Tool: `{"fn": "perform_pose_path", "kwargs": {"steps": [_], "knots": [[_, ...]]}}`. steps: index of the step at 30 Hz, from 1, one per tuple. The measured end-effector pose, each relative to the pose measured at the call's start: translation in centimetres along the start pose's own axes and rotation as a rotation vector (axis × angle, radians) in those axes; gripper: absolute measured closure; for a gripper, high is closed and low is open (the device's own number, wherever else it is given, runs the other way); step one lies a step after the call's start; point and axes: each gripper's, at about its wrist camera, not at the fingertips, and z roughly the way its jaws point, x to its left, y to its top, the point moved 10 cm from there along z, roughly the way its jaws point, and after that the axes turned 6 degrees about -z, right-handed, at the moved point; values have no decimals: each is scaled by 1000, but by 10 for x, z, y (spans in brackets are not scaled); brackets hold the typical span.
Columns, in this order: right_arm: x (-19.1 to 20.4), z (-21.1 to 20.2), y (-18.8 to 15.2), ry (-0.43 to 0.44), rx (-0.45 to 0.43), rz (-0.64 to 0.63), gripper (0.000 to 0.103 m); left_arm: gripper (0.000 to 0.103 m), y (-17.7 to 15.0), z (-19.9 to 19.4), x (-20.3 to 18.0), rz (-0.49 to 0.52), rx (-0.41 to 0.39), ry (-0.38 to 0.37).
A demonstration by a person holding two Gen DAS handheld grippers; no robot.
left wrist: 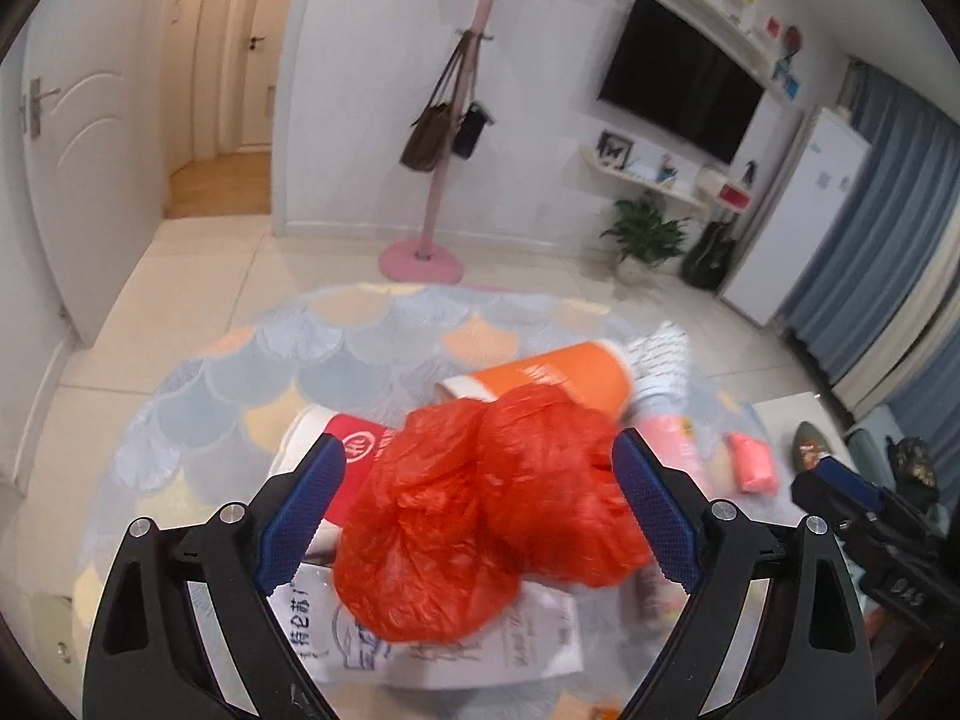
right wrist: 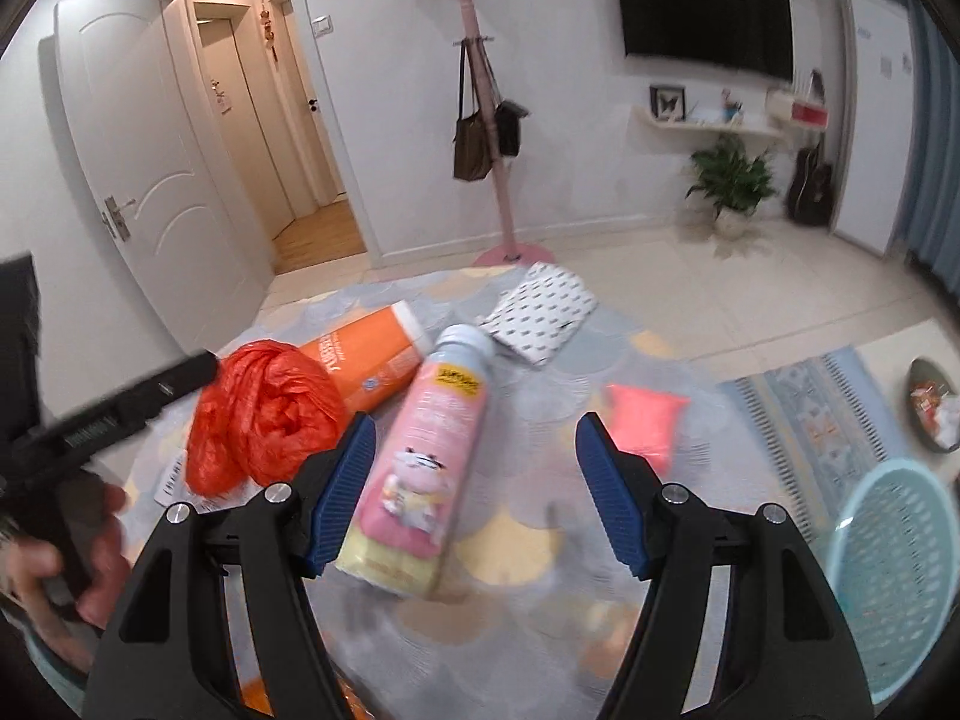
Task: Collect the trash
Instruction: 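Grasp the orange plastic bag with the left tool while the right tool grasps the pink yogurt bottle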
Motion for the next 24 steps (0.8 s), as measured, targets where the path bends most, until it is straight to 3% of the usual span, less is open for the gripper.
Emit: {"fn": "perform_pose_path", "kwargs": {"steps": [7,11,15,24], "knots": [[8,27,-4,10,52,19,38,16,-16,24,-1,31,31,6],[15,42,-7,14,79,17,38,44,-15,22,-1,74,5,31],[21,54,-12,19,107,23,38,59,-15,16,-2,85,-8,25],[31,80,-25,30,196,43,38,74,-13,-2,0,41,-46,-45]]}}
